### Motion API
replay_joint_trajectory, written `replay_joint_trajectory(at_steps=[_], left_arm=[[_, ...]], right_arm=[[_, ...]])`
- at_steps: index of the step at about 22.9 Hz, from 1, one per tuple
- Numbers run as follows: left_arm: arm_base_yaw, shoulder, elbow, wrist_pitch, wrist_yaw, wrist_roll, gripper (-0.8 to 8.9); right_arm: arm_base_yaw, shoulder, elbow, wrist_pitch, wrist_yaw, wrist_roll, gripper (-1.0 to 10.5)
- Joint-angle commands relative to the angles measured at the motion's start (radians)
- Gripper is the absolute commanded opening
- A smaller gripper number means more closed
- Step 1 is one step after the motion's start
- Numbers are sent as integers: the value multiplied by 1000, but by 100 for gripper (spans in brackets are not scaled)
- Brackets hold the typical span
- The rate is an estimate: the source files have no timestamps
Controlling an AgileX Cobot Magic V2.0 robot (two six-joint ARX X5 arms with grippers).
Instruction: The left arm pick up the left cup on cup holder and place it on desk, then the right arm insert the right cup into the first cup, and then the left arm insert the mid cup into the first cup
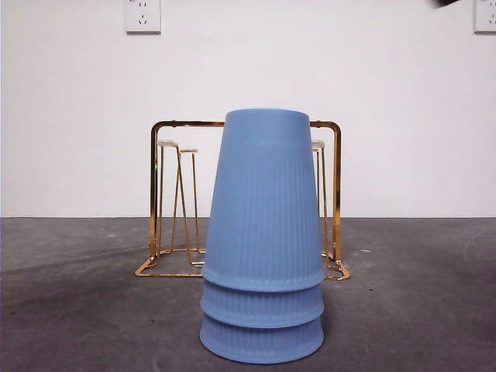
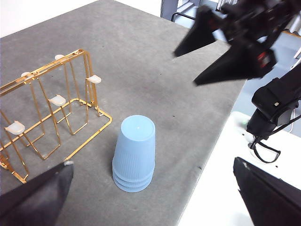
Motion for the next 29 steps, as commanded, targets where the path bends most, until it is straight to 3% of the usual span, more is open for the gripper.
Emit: replay_joint_trajectory(at_steps=[1,5,9,10,11,12,14,29], left_arm=[[-8,5,19,12,-2,0,594],[-8,5,19,12,-2,3,589],[-8,6,19,12,-5,9,581],[-8,6,19,10,-31,13,512],[-8,6,19,0,-56,13,317],[-8,6,19,-13,-79,19,17],[-8,6,19,-15,-117,21,34],[-2,-11,15,-8,-116,21,34]], right_arm=[[9,-98,8,-42,37,78,517],[9,-213,8,-124,65,90,517],[11,-218,8,-146,57,135,510],[11,-218,8,-146,57,135,417],[11,-218,8,-147,57,135,173],[11,-218,8,-146,60,126,-9],[11,-219,8,-131,82,127,24],[11,-219,8,-125,84,128,24]])
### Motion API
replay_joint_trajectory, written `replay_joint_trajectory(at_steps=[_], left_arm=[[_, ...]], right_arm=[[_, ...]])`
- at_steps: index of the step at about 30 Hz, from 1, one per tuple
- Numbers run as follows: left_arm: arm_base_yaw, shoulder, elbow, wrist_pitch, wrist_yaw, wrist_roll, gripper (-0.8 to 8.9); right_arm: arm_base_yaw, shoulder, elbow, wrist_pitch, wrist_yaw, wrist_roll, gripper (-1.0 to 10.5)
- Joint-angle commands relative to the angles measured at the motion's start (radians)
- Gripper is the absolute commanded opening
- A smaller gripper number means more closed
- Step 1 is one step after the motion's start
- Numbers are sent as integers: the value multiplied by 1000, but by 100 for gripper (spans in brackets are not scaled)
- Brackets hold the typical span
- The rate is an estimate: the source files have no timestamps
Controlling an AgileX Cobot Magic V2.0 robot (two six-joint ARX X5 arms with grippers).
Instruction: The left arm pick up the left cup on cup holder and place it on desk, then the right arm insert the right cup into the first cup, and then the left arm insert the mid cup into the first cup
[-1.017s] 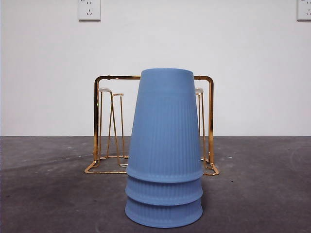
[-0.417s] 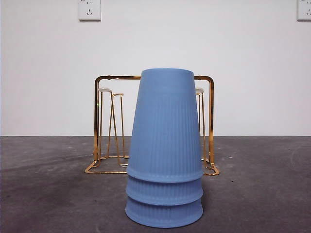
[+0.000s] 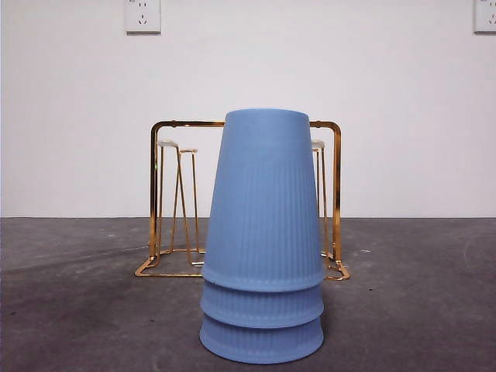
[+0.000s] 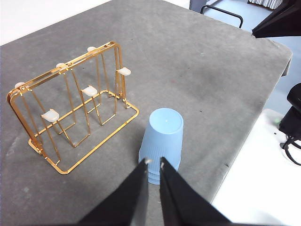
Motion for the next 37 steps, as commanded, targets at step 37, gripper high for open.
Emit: replay_joint_trajectory(at_steps=[37], left_arm=[[872,-583,-1075,790,23,-56,34]], right_arm=[[11,5,8,10,3,6,24]])
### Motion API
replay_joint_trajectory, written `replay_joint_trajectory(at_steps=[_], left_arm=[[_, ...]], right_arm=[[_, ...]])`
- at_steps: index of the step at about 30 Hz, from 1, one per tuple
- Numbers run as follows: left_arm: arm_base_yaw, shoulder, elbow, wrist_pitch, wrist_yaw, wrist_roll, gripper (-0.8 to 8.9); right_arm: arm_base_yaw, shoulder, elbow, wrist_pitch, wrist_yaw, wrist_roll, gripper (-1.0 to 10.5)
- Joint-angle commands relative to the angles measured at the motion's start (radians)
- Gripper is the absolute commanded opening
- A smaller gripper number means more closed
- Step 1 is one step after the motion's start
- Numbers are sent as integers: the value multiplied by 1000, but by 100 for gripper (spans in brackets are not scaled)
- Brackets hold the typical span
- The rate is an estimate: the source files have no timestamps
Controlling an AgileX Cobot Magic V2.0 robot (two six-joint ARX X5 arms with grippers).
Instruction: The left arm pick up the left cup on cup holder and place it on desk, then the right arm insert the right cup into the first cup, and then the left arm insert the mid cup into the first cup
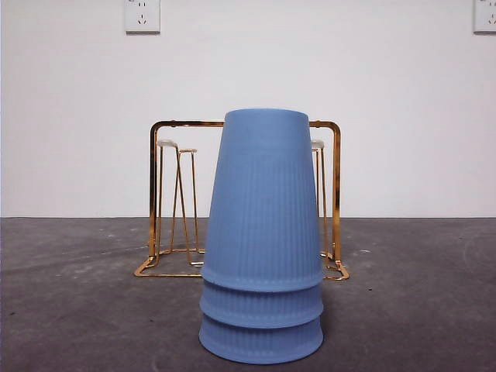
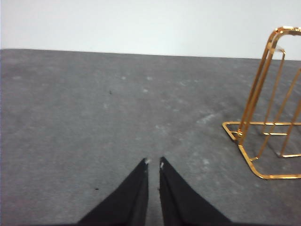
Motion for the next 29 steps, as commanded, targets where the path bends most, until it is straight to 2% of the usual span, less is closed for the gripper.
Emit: replay_joint_trajectory(at_steps=[1,7,29], left_arm=[[2,-1,-20,8,-35,2,34],[2,-1,-20,-33,-59,4,34],[2,-1,-20,-31,-58,3,34]], right_arm=[[10,5,8,10,1,6,24],[10,5,8,10,1,6,24],[10,5,8,10,2,6,24]])
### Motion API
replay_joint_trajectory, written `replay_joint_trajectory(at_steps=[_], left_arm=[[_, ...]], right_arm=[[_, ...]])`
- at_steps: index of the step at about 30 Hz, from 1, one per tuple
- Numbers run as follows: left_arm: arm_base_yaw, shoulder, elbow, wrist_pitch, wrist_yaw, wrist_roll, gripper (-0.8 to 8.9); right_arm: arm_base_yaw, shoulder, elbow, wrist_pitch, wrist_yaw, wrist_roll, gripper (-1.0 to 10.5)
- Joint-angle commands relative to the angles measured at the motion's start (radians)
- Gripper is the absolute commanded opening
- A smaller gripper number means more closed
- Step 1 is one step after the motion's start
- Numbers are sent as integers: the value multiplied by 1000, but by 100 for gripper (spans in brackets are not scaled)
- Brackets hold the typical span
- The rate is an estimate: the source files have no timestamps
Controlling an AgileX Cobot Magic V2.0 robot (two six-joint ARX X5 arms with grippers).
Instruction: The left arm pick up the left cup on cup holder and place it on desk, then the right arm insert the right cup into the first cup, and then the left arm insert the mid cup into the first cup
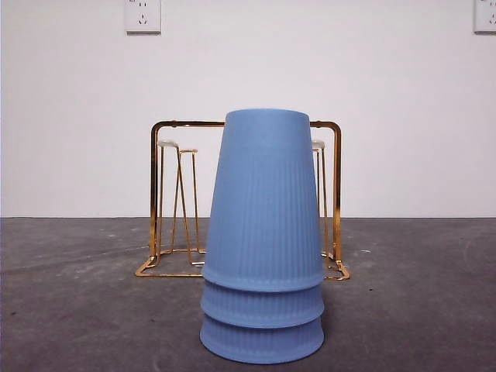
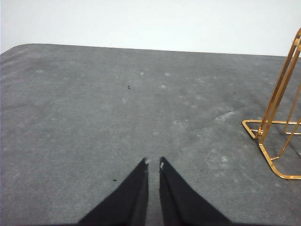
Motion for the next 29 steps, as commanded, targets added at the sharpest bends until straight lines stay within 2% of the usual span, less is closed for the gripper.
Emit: replay_joint_trajectory(at_steps=[1,3,5,9,13,14,17,22,29], left_arm=[[2,-2,-20,-5,-2,3,34],[2,-2,-20,-5,-2,2,34],[2,-2,-20,-5,-2,3,34],[2,-2,-20,-5,-2,3,34],[2,-2,-20,-5,-2,3,34],[2,-2,-20,-5,-2,2,34],[2,-2,-20,-5,-2,3,34],[2,-2,-20,-5,-2,3,34],[2,-2,-20,-5,-2,3,34]], right_arm=[[10,3,8,11,1,3,24],[-25,-23,8,5,59,-43,24],[-98,-48,2,0,72,-100,24],[-333,-132,-50,30,44,-195,23],[-547,-248,-200,221,-9,-397,23],[-586,-275,-248,281,-29,-420,23],[-702,-355,-430,494,-113,-426,21],[-835,-456,-716,774,-222,-405,20],[-920,-486,-834,778,-235,-405,19]])
